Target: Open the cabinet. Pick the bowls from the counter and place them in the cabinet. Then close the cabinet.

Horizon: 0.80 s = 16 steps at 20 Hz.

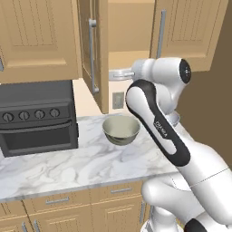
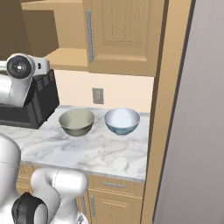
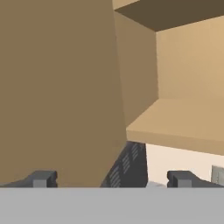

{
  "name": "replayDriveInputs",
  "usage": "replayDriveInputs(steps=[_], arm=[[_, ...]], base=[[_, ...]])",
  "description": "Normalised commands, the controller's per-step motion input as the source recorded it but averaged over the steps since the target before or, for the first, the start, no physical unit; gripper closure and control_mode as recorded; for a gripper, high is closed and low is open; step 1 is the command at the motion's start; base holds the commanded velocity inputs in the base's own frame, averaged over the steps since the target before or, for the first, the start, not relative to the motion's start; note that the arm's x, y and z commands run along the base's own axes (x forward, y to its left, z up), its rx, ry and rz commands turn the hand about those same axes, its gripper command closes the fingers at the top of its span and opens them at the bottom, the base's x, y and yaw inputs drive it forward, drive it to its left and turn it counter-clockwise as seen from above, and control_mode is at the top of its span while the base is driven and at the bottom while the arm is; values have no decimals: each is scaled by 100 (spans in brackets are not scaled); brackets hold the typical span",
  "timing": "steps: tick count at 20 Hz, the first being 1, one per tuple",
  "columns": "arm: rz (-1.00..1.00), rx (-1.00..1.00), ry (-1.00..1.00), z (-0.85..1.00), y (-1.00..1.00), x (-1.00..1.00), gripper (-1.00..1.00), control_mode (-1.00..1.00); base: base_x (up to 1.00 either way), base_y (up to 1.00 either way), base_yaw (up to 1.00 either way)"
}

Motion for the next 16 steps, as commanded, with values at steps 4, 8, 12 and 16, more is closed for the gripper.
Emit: replayDriveInputs(steps=[4, 8, 12, 16], arm=[[-6, 0, 0, 0, -11, 0, -100, -100], [-30, 0, -8, 0, -88, -14, -100, -100], [-37, -7, -13, 0, -100, -21, -100, -100], [-46, -7, -14, 0, -100, -10, -100, -100]], base=[[0, 0, 0], [0, 0, 0], [0, 0, 0], [0, 0, 0]])
